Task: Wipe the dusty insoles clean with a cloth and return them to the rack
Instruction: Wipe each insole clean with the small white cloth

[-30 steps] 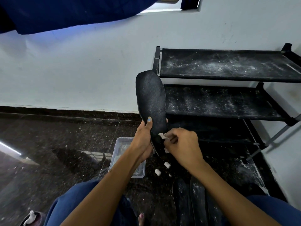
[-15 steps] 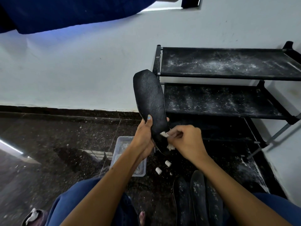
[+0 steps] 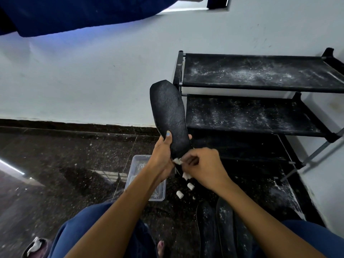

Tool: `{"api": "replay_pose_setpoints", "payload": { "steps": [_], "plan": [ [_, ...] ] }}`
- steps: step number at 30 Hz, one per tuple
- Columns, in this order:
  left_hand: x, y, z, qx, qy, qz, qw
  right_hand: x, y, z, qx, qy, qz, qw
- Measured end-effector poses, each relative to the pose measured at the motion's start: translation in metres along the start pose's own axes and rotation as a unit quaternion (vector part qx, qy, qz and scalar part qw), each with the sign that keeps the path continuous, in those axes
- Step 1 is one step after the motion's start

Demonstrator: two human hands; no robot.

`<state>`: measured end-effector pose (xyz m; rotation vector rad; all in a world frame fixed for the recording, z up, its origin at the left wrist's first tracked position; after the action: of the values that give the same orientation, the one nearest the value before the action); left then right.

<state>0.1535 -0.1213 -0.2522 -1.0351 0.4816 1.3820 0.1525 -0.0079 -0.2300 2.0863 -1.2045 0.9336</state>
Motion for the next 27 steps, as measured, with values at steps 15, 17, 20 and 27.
{"api": "replay_pose_setpoints", "payload": {
  "steps": [15, 17, 20, 27],
  "plan": [
    [-0.002, -0.002, -0.002, -0.007, -0.006, 0.003, 1.000, 0.007, -0.006, 0.006, 0.007, -0.029, -0.026, 0.999],
    [-0.002, -0.001, -0.003, -0.005, -0.007, 0.001, 1.000, 0.001, -0.004, 0.001, -0.021, -0.030, -0.010, 0.999],
    [-0.003, -0.001, -0.003, 0.000, -0.008, 0.005, 1.000, -0.006, 0.000, -0.013, -0.089, -0.031, 0.001, 0.996],
    [-0.007, 0.001, -0.004, -0.010, -0.017, 0.019, 1.000, 0.010, -0.006, 0.007, 0.144, 0.073, 0.010, 0.987]
  ]
}}
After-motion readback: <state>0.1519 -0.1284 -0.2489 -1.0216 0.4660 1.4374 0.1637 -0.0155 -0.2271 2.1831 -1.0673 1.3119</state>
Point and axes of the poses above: each hand's wrist, its own y-axis towards the middle knuckle, its own z-axis out of the palm, x = y × z, the point moved 6 cm from there along y, towards the middle knuckle, and after that the axes turned 1 degree about -z, right-handed, at the moved point
